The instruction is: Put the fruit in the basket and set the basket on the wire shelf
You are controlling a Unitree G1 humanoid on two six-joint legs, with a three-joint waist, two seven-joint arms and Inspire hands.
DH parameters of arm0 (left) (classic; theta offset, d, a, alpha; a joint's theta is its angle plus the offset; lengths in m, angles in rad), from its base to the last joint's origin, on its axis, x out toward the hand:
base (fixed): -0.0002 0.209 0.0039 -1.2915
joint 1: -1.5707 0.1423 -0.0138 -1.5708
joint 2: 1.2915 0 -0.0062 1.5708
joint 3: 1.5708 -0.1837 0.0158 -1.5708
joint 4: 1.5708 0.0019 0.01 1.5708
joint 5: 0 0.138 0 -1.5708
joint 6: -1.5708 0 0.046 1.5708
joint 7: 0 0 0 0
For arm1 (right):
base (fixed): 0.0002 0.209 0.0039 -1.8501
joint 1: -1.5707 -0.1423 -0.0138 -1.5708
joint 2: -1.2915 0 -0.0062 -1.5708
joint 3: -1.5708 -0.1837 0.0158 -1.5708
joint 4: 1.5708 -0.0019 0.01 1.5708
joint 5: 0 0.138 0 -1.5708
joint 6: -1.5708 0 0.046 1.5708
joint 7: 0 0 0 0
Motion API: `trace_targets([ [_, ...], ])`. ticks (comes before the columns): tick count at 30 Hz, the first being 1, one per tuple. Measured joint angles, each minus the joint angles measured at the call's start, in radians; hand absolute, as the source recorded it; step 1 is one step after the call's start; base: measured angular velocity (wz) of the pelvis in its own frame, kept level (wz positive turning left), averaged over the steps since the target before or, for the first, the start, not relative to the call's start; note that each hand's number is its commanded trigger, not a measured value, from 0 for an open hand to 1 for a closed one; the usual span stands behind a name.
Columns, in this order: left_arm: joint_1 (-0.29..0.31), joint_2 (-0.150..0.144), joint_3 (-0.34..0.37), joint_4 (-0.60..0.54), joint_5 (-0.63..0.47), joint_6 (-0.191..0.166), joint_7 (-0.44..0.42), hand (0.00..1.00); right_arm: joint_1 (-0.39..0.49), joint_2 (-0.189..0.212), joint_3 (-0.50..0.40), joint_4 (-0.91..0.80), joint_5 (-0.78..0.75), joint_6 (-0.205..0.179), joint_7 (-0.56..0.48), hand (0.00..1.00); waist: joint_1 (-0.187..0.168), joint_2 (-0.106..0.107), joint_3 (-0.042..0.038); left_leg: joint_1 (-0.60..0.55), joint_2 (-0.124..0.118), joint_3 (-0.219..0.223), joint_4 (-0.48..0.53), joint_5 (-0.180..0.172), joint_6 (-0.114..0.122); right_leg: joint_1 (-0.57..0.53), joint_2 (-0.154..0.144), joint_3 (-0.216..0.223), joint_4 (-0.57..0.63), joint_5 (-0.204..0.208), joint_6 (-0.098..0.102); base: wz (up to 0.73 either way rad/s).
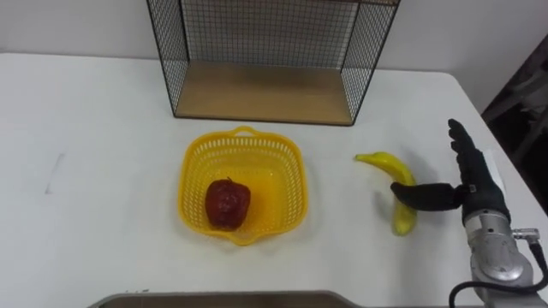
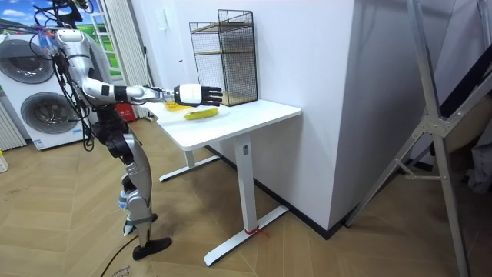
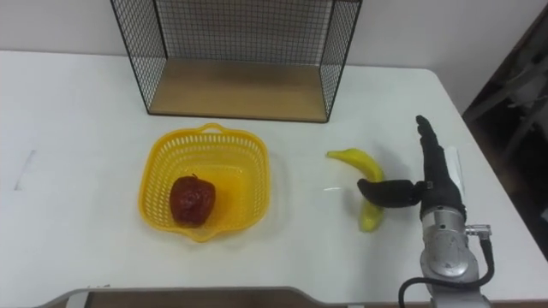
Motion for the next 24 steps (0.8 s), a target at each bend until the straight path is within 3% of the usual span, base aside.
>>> trace_targets([
  [4, -0.002, 0.000, -0.001, 0.000, 0.000, 0.000, 0.000, 0.00, -0.024, 0.001, 0.001, 0.001, 0.071, 0.000, 0.000, 0.00, 0.002, 0.001, 0.0001, 0.001, 0.000, 0.000, 0.001, 0.000, 0.000, 0.001, 0.000, 0.001, 0.003, 0.000, 0.000, 0.00],
  [15, 0.004, 0.000, -0.006, -0.003, 0.000, 0.001, 0.000, 0.00, -0.026, 0.001, 0.005, 0.001, 0.072, 0.000, -0.001, 0.00, 0.001, 0.005, 0.0030, 0.001, 0.000, 0.000, -0.002, 0.000, 0.000, 0.001, 0.000, -0.001, 0.000, 0.000, 0.000, 0.00],
  [20, 0.001, -0.001, -0.005, 0.003, 0.000, 0.011, 0.002, 0.00, -0.051, -0.001, 0.016, 0.116, 0.076, 0.015, 0.044, 0.00, 0.004, 0.004, 0.0019, 0.003, 0.000, -0.001, 0.005, 0.000, 0.000, 0.004, 0.000, -0.004, -0.002, 0.000, 0.000, 0.00],
  [24, 0.000, -0.001, 0.000, 0.017, 0.001, 0.024, 0.001, 0.00, -0.060, -0.006, 0.031, 0.163, 0.073, 0.019, 0.096, 0.00, 0.010, 0.014, 0.0038, 0.003, -0.001, -0.004, 0.007, 0.000, 0.000, 0.005, -0.001, -0.004, -0.002, 0.000, 0.000, 0.01],
])
